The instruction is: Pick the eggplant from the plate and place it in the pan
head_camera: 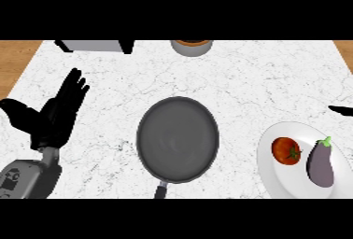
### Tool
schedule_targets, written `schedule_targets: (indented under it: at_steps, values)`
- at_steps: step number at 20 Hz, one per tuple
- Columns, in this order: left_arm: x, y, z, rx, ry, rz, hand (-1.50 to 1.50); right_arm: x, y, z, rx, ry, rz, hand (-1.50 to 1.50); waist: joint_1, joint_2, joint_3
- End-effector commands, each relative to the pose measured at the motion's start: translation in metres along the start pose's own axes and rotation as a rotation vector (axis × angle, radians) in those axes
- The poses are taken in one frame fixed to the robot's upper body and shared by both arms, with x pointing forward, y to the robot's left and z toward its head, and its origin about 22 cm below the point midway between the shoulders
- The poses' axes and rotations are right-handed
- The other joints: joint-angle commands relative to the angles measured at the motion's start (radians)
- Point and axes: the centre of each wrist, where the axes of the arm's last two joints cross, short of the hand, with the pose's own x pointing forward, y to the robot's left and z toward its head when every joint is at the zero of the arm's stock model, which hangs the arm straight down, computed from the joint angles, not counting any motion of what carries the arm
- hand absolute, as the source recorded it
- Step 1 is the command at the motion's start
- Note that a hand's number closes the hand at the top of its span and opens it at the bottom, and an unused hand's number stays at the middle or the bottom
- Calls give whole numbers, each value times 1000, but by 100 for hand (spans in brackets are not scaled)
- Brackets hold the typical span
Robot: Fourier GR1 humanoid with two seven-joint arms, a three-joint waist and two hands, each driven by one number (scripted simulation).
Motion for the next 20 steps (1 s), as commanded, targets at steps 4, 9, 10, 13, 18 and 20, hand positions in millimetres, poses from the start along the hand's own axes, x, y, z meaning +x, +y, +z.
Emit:
schedule_targets:
  at_steps: [4, 9, 10, 13, 18, 20]
  values:
    - [-8, -8, -3, 21, -12, -17, 0, 7, -4, -25, 176, -100, -79, -150, -6, 2, -2]
    - [-8, -1, 21, 6, -7, 2, 0, -5, 1, -27, 173, -49, -86, -150, 2, -4, -1]
    - [-3, -3, 9, 27, -18, -14, 0, -14, 27, -43, 186, -45, -66, -150, -13, -2, -1]
    - [-6, 10, 9, 17, 0, -1, 0, -2, 24, -59, 208, -61, -90, -150, -19, -6, -3]
    - [-2, 1, 8, 19, -2, -6, 0, -18, 30, -58, 212, -52, -68, -150, -4, 1, 0]
    - [-9, 4, 6, 39, -1, -1, 0, -10, 35, -70, 250, -65, -71, -150, -19, -4, -2]
